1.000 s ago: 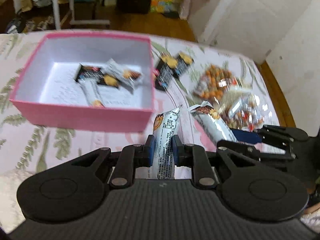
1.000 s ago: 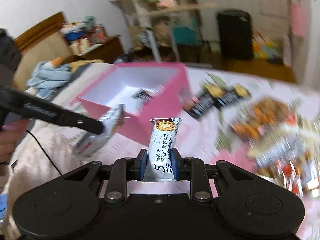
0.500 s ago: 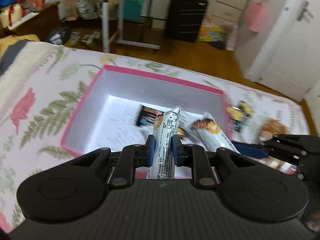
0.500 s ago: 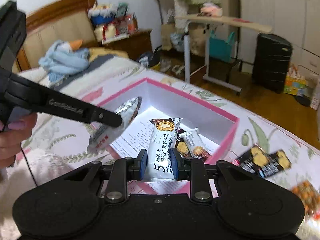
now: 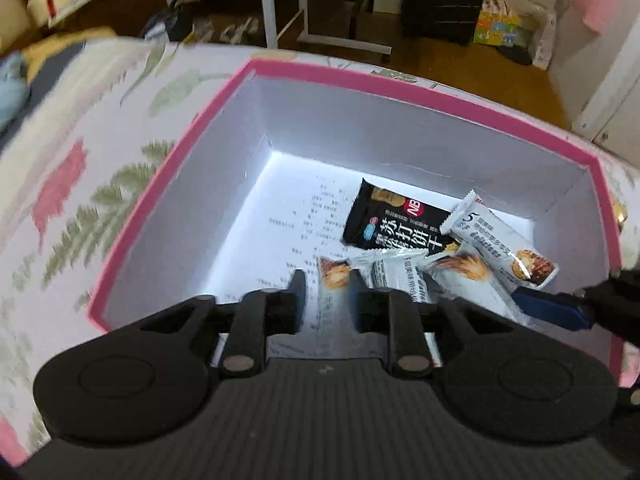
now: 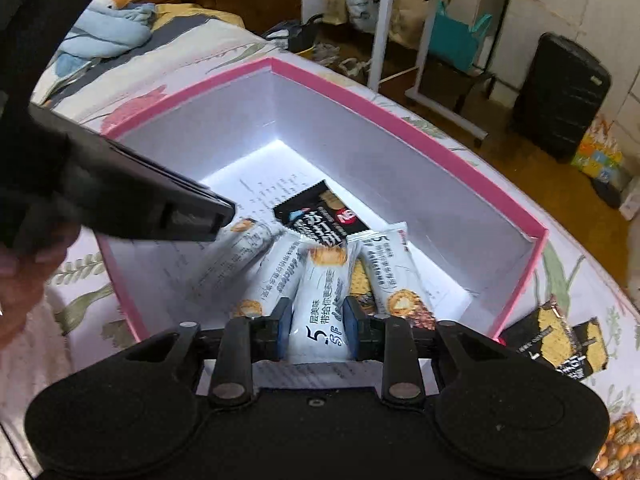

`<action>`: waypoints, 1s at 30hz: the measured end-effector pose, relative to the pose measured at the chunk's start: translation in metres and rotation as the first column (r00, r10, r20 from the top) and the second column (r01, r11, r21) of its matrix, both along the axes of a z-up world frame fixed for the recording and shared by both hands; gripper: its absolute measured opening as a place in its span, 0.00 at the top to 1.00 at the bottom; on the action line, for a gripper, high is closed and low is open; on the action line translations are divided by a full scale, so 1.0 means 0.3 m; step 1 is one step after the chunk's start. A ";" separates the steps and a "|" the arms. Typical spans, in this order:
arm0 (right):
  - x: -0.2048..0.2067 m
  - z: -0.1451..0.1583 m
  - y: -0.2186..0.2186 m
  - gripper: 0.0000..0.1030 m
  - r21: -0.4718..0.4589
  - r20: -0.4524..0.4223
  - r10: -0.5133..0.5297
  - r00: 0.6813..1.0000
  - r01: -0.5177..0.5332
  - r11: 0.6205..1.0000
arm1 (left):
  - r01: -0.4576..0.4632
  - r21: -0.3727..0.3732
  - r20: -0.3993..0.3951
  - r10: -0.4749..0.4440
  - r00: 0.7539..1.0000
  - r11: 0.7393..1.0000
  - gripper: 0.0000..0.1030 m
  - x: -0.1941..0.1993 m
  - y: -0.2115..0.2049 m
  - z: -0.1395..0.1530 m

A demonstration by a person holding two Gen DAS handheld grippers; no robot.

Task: Organize snacks
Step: 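Carry both bars over the pink box and open both grippers to drop them, then grasp the red-label clear nut bag with the left gripper while the right gripper grips it too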

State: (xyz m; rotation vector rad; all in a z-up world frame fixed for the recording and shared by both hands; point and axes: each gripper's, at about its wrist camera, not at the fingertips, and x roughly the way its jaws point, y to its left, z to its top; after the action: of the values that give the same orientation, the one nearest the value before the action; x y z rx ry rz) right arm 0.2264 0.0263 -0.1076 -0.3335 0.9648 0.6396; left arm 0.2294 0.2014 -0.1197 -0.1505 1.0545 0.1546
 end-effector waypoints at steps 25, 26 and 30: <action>-0.429 0.315 -0.895 0.44 0.232 -0.034 -0.393 0.919 0.390 0.891 | 0.403 -0.130 0.068 -0.398 0.915 0.906 0.48 -0.424 -0.450 0.321; -0.443 0.306 -0.931 0.43 0.228 -0.038 -0.408 0.912 0.406 0.885 | 0.428 -0.139 0.068 -0.422 0.904 0.893 0.48 -0.429 -0.485 0.308; -0.467 0.239 -1.049 0.40 0.227 -0.070 -0.477 0.876 0.480 0.847 | 0.492 -0.195 0.035 -0.495 0.868 0.849 0.48 -0.417 -0.627 0.229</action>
State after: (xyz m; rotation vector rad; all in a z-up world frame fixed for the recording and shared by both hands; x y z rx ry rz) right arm 0.0863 -0.2883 -0.0360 0.1298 0.9241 0.2892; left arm 0.1043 0.0134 -0.0509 -0.0522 1.0926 -0.4212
